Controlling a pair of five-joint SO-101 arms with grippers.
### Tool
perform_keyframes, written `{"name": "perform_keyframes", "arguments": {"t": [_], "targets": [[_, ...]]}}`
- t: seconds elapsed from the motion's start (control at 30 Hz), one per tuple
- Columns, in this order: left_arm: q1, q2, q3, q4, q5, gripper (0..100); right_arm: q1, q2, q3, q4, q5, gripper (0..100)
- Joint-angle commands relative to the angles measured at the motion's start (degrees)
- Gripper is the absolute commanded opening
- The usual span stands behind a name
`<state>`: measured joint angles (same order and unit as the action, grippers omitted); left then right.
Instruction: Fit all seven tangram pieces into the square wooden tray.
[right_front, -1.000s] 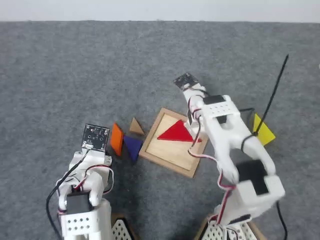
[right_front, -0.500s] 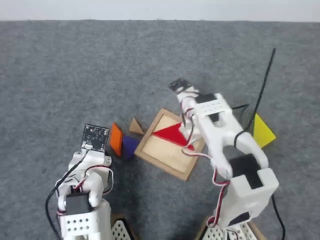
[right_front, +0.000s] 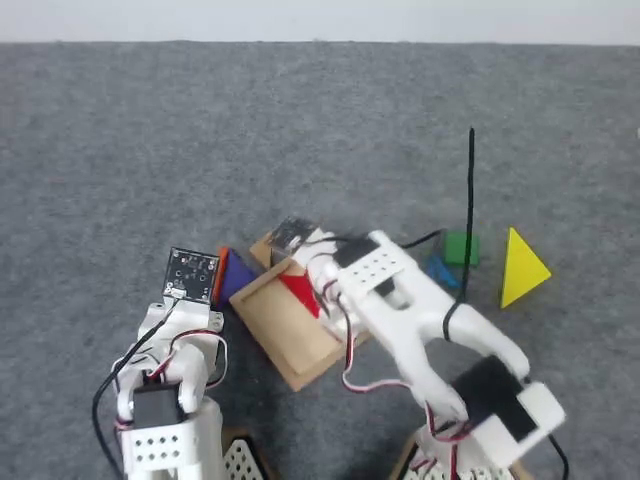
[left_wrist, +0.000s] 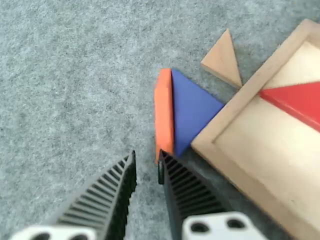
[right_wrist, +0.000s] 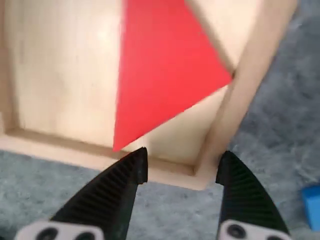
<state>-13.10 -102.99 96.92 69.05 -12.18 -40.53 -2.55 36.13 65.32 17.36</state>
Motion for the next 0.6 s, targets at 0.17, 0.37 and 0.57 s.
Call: {"name": "perform_keyframes", "arguments": {"t": [0.17,0.37,0.57], "targets": [[-0.26,0.0,-0.4,0.62,-0.26,7,2.68,1.54,2.99,-5.67,-0.26,22.9],[-0.26,0.0,-0.4,0.62,-0.26,7,19.03,6.55,-2.81,-2.59,5.36,22.9],[-0.26,0.0,-0.4,0.62,-0.26,7,30.64,12.88,-18.37,3.56,13.27,22.9]]}}
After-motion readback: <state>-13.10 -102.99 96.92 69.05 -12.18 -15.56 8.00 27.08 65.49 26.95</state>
